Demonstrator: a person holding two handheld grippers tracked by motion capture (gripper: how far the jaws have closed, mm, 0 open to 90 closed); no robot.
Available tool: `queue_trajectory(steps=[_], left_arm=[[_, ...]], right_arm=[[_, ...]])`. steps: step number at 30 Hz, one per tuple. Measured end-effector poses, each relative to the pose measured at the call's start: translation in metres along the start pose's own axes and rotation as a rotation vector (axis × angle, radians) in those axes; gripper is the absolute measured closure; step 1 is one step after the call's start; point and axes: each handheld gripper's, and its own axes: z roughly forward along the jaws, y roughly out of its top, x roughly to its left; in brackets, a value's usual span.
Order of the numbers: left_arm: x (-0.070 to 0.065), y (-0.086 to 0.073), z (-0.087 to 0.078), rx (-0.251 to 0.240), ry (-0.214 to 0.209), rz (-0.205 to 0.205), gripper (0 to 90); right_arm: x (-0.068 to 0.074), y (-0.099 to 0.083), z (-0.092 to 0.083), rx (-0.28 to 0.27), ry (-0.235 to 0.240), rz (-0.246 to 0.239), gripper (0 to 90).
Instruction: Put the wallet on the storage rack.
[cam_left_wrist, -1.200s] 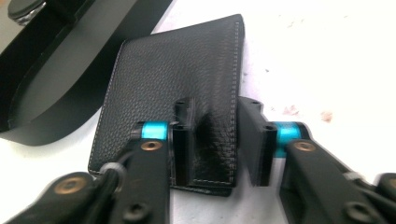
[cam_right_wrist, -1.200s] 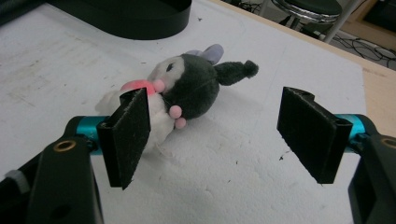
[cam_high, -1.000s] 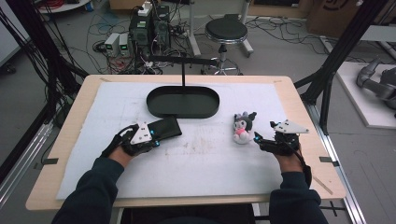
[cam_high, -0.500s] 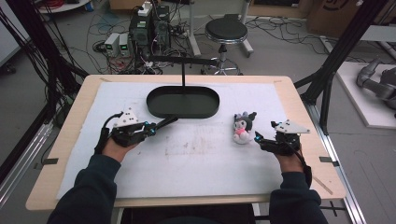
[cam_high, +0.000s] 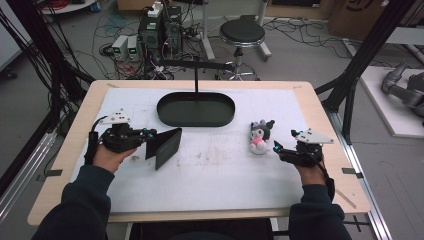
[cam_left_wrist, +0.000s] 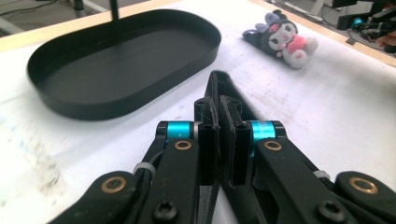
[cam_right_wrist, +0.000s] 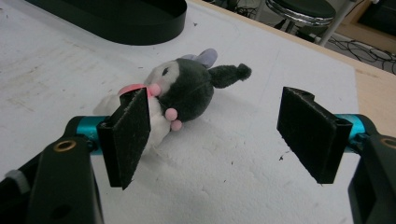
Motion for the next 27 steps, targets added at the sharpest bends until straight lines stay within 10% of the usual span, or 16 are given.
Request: queue_trajectory(steps=[13,27], left_arm=[[-0.014,-0.026,-0.004,0.029,0.030,0.107,82.2],[-0.013,-0.039,-0.008,-0.182,0.089,0.059,44.1]], right_arm=[[0.001,0.000,0.001,0.003,-0.001,0.002,26.1],[0.001,0.000,0.002,0.007,0.005,-0.004,26.1]])
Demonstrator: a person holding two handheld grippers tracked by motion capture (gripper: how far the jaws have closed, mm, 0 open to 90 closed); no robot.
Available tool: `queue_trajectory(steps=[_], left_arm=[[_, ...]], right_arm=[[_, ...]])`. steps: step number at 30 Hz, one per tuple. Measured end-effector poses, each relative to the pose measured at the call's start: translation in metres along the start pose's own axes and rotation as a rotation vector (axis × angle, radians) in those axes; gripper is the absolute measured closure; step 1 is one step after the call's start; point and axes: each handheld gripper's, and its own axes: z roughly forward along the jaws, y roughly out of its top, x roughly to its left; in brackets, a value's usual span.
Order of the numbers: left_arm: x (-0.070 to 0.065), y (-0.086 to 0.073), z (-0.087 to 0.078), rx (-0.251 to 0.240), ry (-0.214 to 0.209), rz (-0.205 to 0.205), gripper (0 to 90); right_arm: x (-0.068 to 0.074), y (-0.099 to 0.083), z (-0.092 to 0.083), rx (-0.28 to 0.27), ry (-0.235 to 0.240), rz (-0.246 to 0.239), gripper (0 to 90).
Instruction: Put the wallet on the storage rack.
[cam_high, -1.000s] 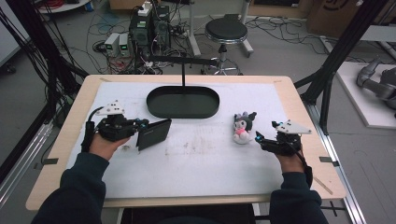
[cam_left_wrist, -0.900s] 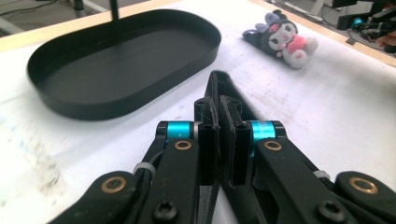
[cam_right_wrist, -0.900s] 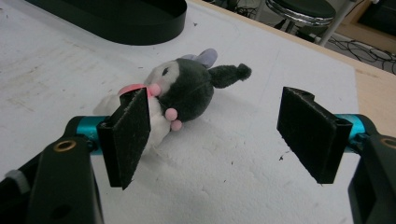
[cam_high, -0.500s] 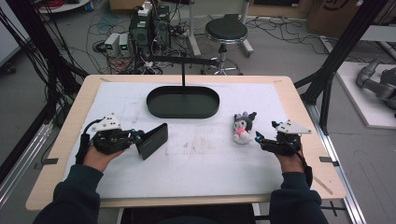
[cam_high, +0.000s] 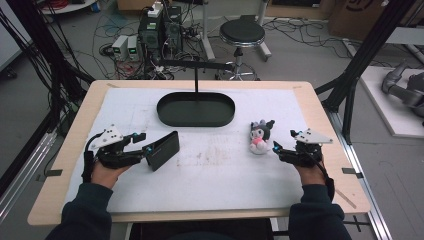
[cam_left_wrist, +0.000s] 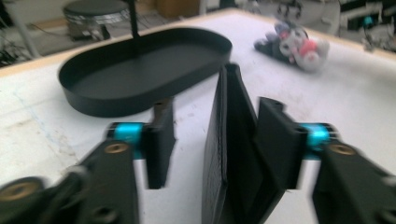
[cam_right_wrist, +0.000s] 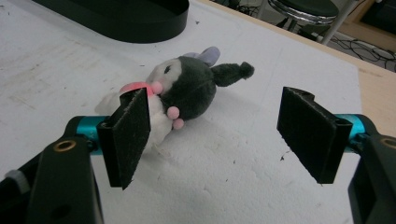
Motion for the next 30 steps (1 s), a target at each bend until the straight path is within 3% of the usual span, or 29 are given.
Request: queue_trajectory(steps=[3,6,10,11,14,21,30], left_arm=[[0.001,-0.003,-0.004,-0.073,0.000,-0.018,40.4],[0.001,-0.005,-0.008,-0.128,0.037,0.038,33.9],[-0.001,-0.006,-0.018,-0.150,0.120,-0.022,18.7],[-0.003,-0.006,-0.020,-0.161,0.135,-0.024,14.3],[-0.008,-0.005,-0.026,-0.198,0.134,-0.008,13.9],[-0.010,-0.008,-0.027,-0.181,0.151,-0.003,13.9],[-0.020,-0.010,-0.022,-0.122,0.174,0.014,14.0]], right_arm=[[0.000,0.000,0.001,0.000,0.002,-0.004,26.1],[0.000,0.000,0.000,0.000,0.003,-0.005,26.2],[0.000,0.000,0.000,-0.001,0.002,-0.005,26.1],[0.000,0.000,0.000,0.001,0.002,-0.003,26.1],[0.001,0.000,0.000,0.001,-0.005,0.002,26.1],[0.001,0.001,0.006,0.009,-0.007,0.005,26.1],[-0.001,0.000,0.003,0.003,-0.002,0.010,26.1]])
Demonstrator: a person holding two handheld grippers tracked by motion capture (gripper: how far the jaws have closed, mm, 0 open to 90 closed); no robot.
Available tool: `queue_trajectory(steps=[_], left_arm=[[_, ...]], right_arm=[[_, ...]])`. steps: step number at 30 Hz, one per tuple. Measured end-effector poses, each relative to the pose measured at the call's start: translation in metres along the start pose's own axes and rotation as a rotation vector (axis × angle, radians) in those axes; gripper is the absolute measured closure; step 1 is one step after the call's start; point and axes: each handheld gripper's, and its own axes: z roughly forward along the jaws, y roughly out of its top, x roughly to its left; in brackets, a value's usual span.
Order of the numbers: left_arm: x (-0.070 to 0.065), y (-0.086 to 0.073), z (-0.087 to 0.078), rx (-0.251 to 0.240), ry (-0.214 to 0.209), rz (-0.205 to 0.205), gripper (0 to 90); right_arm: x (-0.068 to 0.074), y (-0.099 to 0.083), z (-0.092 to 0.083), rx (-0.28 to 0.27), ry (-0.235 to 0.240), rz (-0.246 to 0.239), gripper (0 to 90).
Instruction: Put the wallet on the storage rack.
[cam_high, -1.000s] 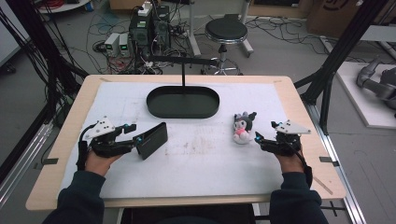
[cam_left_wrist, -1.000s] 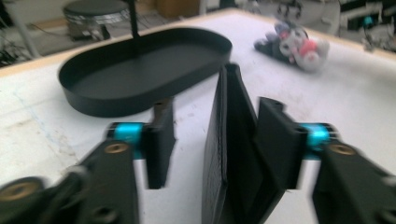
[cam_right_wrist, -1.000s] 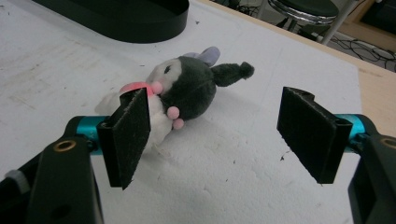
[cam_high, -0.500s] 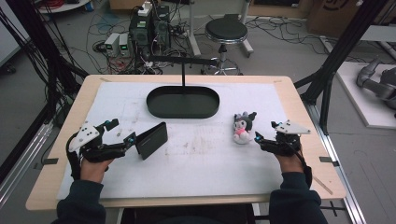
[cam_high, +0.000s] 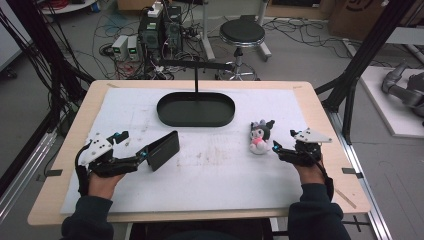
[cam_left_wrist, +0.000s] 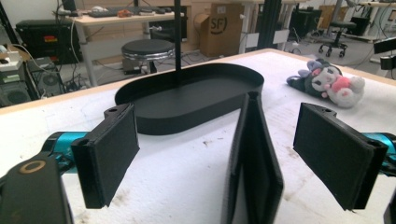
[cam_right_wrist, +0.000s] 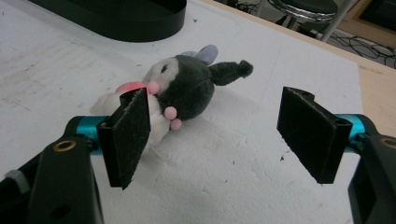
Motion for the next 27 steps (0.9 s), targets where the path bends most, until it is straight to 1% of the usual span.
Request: queue_trajectory(steps=[2,4,5,9,11,12,15,16,17,18,19,20,21,22,23,24,26,27], left_arm=[[-0.007,-0.002,-0.001,0.013,-0.014,0.001,13.9],[-0.014,-0.006,-0.001,0.036,-0.016,0.029,14.0],[-0.017,-0.007,0.001,0.044,-0.022,0.036,14.0],[-0.022,-0.010,0.008,0.080,-0.032,0.046,14.0],[-0.023,-0.013,0.012,0.105,-0.027,0.060,14.1],[-0.023,-0.015,0.015,0.117,-0.017,0.065,14.4],[-0.021,-0.019,0.026,0.162,0.004,0.064,14.7],[-0.021,-0.021,0.031,0.180,0.009,0.063,16.0],[-0.020,-0.023,0.034,0.194,0.010,0.052,18.1],[-0.020,-0.024,0.037,0.210,0.010,0.044,21.1],[-0.020,-0.024,0.038,0.218,-0.006,0.041,26.7],[-0.020,-0.024,0.038,0.220,-0.022,0.050,39.2],[-0.020,-0.023,0.037,0.212,-0.026,0.053,53.9],[-0.020,-0.022,0.036,0.209,-0.039,0.048,59.4],[-0.020,-0.020,0.035,0.197,-0.052,0.046,70.7],[-0.020,-0.019,0.035,0.197,-0.053,0.046,76.8],[-0.019,-0.016,0.035,0.197,-0.061,0.050,78.7],[-0.018,-0.014,0.036,0.188,-0.068,0.043,79.0]], right_arm=[[0.000,0.000,0.000,0.000,-0.001,0.001,26.1],[0.000,0.000,0.001,0.002,0.001,0.000,26.1],[0.000,0.000,0.000,0.000,0.001,0.000,26.2],[0.000,0.000,0.000,0.000,0.004,-0.004,26.2],[0.000,0.000,0.000,-0.001,0.004,-0.005,26.1],[0.000,0.000,0.000,0.000,0.004,-0.003,26.1],[-0.001,0.000,0.002,0.002,0.005,-0.004,26.2],[-0.001,0.000,0.002,0.004,0.008,-0.003,26.1],[-0.001,0.000,0.002,0.004,0.009,-0.006,26.1],[0.000,0.000,0.003,0.004,0.009,-0.007,26.1],[0.000,0.000,0.002,0.004,0.010,-0.008,26.1],[0.000,0.000,0.002,0.004,0.011,-0.009,26.1],[-0.001,0.000,0.002,0.004,0.010,-0.005,26.1],[-0.001,0.000,0.001,0.002,0.009,-0.004,26.1],[-0.001,0.000,0.001,0.002,0.010,-0.002,26.1],[-0.001,0.000,0.001,0.002,0.009,-0.001,26.1],[-0.002,-0.001,0.001,0.002,0.009,-0.002,26.1],[-0.001,-0.001,0.001,0.001,0.009,-0.002,26.1]])
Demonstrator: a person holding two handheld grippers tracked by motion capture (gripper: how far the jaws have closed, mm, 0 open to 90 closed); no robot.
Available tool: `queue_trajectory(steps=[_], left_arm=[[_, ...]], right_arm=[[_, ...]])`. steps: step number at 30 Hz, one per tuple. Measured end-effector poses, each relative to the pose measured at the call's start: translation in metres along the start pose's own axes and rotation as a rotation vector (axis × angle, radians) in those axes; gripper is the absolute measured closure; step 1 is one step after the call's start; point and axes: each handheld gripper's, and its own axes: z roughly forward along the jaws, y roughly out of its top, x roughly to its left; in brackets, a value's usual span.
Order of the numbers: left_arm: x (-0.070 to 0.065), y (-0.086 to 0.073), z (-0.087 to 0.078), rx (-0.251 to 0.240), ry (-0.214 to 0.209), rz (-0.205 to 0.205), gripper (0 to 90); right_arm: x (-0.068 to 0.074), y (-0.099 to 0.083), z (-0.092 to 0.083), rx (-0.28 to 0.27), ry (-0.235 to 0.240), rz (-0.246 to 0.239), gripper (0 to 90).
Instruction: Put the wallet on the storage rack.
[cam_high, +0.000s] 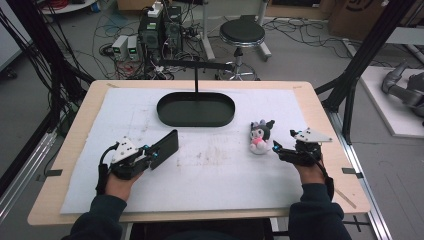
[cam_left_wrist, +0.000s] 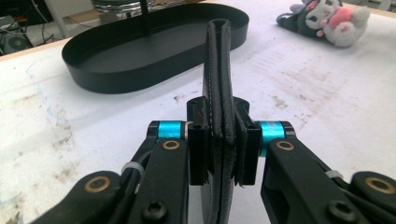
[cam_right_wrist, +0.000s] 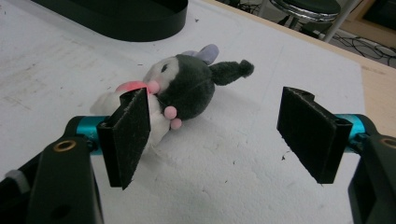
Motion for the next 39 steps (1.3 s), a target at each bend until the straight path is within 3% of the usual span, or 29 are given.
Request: queue_trajectory(steps=[5,11,17,20,27,34,39], left_arm=[[0.009,0.017,0.006,-0.066,-0.009,-0.010,79.2],[0.021,0.053,0.016,-0.127,-0.006,0.014,79.2],[0.042,0.078,0.031,-0.142,-0.003,0.024,79.2],[0.053,0.085,0.046,-0.122,0.005,0.039,79.2],[0.074,0.100,0.086,-0.019,0.039,0.106,79.1],[0.080,0.098,0.119,0.028,0.093,0.140,78.9],[0.081,0.093,0.140,0.053,0.169,0.156,78.7]], right_arm=[[0.000,0.000,-0.001,-0.006,-0.001,0.005,26.2],[0.000,0.001,0.000,-0.006,-0.001,0.002,26.1],[-0.001,0.001,0.001,-0.010,0.003,0.004,26.1],[-0.002,0.002,0.003,-0.013,0.004,0.004,26.1],[-0.002,0.003,0.004,-0.017,0.007,0.012,26.1],[-0.004,0.001,0.006,-0.008,0.015,0.012,26.1],[-0.004,-0.001,0.001,-0.018,0.012,0.009,26.2]])
